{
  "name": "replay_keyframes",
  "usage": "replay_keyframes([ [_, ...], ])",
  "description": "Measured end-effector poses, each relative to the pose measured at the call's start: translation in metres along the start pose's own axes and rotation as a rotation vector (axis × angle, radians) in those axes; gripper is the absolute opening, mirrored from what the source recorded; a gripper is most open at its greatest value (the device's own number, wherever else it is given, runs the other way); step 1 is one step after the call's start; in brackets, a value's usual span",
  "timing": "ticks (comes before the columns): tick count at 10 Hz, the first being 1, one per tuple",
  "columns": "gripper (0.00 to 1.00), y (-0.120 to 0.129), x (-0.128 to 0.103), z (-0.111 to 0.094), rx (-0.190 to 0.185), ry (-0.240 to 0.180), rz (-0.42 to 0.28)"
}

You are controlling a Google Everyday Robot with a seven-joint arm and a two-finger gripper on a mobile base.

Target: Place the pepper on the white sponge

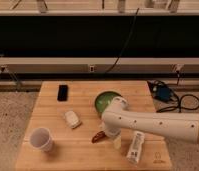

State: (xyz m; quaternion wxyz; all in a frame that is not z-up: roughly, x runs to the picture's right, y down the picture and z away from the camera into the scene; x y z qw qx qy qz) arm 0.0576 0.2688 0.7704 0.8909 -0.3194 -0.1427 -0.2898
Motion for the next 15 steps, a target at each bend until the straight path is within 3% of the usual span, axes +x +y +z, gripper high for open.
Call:
replay_keyframes([
  [15, 0.8, 0.0, -0.012, 0.005, 0.003, -0.015, -0.032],
])
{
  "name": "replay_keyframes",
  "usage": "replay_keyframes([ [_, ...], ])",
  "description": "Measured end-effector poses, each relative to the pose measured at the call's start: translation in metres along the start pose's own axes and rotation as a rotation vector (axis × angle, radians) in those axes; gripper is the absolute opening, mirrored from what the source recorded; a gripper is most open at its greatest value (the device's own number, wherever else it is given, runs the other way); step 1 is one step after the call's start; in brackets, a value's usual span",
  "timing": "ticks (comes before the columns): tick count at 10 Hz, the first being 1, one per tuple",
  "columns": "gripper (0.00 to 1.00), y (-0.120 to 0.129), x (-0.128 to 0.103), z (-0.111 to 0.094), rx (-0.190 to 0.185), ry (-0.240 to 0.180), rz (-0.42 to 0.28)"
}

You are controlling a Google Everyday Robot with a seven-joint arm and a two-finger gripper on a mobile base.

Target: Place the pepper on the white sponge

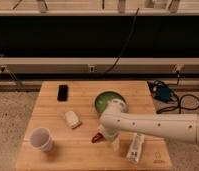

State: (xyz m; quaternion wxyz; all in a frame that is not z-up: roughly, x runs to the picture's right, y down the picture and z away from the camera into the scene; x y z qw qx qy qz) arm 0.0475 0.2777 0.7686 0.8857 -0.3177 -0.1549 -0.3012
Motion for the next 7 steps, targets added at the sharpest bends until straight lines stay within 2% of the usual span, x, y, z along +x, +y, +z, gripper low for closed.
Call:
replay_keyframes([
  [7, 0.8, 0.0004, -0.0051, -0.0002, 0.001, -0.006, -0.013],
])
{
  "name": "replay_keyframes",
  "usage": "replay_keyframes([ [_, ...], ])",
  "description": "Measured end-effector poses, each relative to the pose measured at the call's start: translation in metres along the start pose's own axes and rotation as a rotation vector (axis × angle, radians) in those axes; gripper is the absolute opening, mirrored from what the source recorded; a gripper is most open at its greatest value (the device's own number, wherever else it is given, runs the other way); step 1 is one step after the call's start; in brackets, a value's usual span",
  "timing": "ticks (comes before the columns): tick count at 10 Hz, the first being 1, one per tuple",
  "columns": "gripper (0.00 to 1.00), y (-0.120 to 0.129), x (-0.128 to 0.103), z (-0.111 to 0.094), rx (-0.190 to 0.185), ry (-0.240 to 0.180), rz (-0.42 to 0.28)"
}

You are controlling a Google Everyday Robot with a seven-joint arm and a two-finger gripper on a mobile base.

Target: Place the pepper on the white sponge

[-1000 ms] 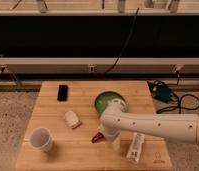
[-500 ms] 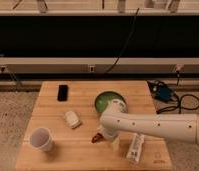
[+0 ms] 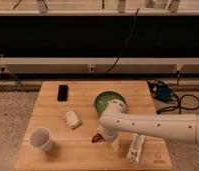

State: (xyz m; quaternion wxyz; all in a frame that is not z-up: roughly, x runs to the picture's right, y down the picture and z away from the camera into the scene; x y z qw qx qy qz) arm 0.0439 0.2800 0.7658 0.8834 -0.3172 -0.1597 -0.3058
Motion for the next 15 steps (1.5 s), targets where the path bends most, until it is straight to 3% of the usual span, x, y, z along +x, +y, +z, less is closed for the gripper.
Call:
replay_keyframes([
  [15, 0.8, 0.0043, -0.0074, -0.0005, -0.003, -0.01, -0.02],
])
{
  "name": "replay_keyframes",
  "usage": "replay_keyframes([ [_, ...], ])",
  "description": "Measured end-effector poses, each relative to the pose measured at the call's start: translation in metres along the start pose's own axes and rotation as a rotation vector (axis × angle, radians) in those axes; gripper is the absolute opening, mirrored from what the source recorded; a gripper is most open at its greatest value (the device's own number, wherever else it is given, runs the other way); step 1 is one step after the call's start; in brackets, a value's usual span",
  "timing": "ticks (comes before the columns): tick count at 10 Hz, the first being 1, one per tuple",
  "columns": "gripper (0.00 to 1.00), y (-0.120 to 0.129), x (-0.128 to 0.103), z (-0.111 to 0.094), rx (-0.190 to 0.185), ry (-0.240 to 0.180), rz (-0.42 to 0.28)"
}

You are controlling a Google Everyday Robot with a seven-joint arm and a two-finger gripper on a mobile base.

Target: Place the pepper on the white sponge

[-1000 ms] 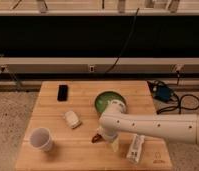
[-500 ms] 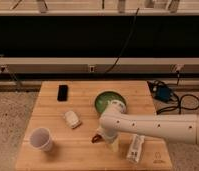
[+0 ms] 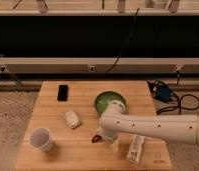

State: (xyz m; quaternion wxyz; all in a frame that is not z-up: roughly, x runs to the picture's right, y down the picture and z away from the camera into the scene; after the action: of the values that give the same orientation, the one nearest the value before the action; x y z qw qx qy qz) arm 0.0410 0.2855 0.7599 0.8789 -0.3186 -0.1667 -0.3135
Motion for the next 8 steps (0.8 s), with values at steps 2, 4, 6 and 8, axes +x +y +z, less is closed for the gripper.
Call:
replay_keyframes([
  [2, 0.8, 0.0001, -0.0007, 0.0, 0.001, -0.002, -0.001],
  [4, 0.8, 0.0008, -0.0013, -0.0003, 0.001, -0.004, -0.003],
  [6, 0.8, 0.0012, -0.0018, -0.0002, 0.001, -0.006, -0.004],
  [8, 0.8, 0.0018, -0.0023, -0.0002, 0.002, -0.007, -0.005],
])
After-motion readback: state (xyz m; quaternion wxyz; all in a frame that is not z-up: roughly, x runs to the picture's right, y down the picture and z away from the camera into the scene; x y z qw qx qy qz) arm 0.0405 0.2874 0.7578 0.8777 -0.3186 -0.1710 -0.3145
